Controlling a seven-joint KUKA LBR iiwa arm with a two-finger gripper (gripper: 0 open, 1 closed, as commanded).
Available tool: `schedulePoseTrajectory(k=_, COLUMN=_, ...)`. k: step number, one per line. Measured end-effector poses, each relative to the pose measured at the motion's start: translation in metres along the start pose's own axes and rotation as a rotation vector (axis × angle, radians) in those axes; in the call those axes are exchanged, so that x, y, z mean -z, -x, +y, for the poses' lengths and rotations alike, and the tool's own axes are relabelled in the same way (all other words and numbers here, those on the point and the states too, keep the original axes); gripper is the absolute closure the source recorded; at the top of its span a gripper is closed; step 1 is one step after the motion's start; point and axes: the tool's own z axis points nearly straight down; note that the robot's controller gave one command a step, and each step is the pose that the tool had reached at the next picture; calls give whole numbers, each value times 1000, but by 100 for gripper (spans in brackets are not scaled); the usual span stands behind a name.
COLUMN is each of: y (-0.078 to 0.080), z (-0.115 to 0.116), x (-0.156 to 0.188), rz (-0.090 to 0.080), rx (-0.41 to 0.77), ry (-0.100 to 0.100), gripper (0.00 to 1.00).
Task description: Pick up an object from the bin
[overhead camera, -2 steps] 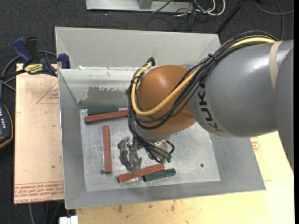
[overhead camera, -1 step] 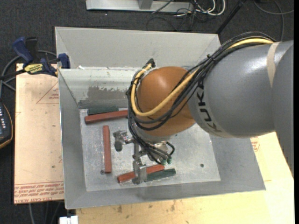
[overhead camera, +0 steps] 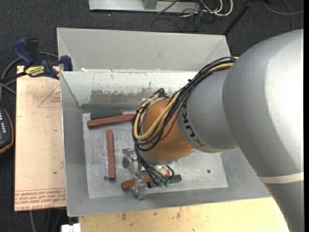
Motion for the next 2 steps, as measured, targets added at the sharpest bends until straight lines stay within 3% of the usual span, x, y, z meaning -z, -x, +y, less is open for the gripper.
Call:
schedulePoseTrajectory(k=1, y=-3, z=1, x=1, rz=12, rx=1, ry=0, gripper=100)
schedulePoseTrajectory(k=2, y=-1, z=-3, x=105, rz=6, rx=-9, ry=0, gripper=100)
